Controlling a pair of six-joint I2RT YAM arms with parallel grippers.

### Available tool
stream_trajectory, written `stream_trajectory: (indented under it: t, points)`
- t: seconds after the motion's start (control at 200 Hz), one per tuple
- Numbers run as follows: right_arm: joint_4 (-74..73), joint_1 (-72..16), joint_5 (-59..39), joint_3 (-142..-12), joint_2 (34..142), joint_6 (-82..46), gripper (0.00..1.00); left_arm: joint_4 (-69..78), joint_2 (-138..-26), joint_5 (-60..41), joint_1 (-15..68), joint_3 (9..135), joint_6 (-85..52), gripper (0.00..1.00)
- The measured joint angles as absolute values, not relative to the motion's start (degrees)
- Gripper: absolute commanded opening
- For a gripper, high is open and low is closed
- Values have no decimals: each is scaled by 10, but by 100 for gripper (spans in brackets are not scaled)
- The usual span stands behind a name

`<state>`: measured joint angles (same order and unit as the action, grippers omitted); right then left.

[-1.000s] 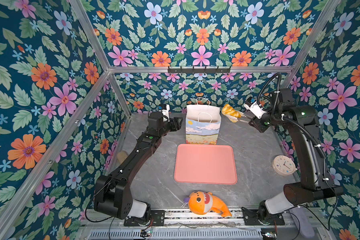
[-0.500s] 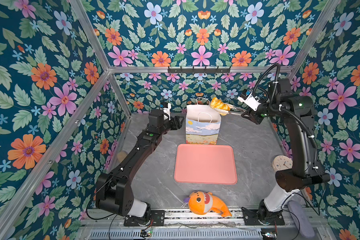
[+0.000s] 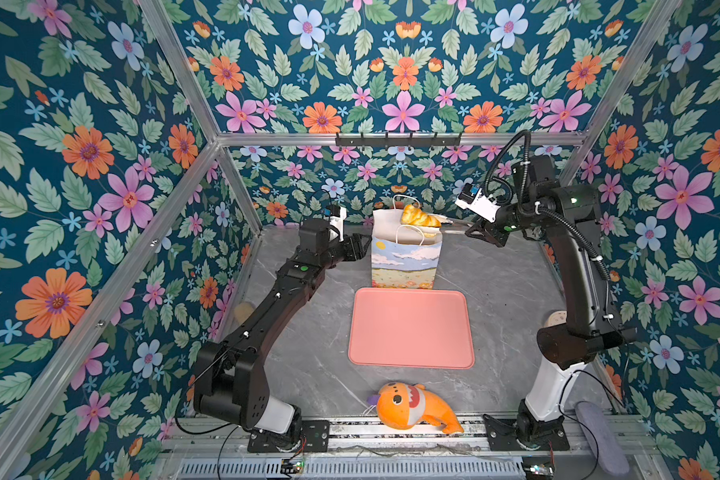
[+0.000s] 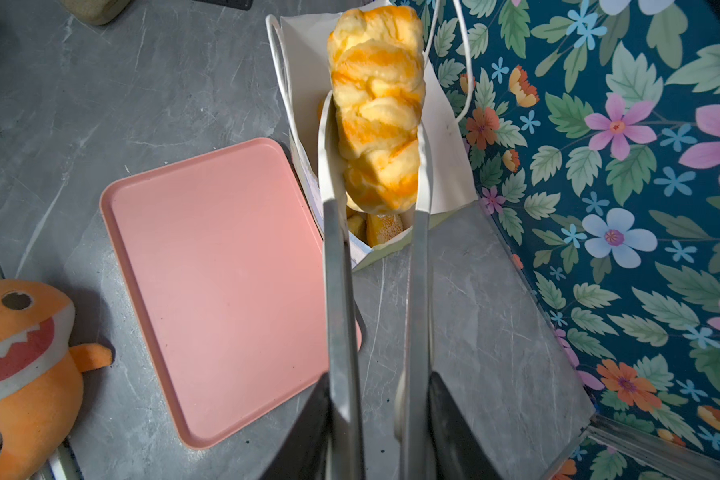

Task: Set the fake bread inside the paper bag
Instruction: 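Lower the striped bun into the paper bag with the right gripper's tongs, then open the tongs with the right gripper to release the bun into the bag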

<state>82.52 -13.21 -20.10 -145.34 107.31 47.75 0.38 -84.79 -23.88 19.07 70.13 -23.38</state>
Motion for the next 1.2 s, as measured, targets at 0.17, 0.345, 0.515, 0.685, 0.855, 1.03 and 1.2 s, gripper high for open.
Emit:
stream_trajectory:
  t: [0.17, 0.345, 0.515, 0.685, 0.855, 1.03, 1.2]
  points:
    - [824, -140, -199, -1462, 1095, 483, 33, 4, -856, -241, 191, 708, -233, 66]
    - [824, -149, -192, -1479, 1123, 484, 33, 4, -860, -243, 191, 710, -230, 66]
    - [823, -160, -188, -1487, 1142, 486, 33, 4, -860, -243, 191, 708, -225, 66]
    - [815, -174, -182, -1491, 1157, 487, 34, 4, -860, -243, 191, 704, -225, 66]
    - [801, -185, -170, -1492, 1174, 481, 34, 5, -860, -242, 191, 700, -225, 66]
    - [793, -191, -153, -1492, 1188, 475, 40, 7, -860, -242, 191, 697, -225, 67]
    - [781, -192, -135, -1492, 1191, 466, 47, 8, -860, -236, 190, 691, -222, 67]
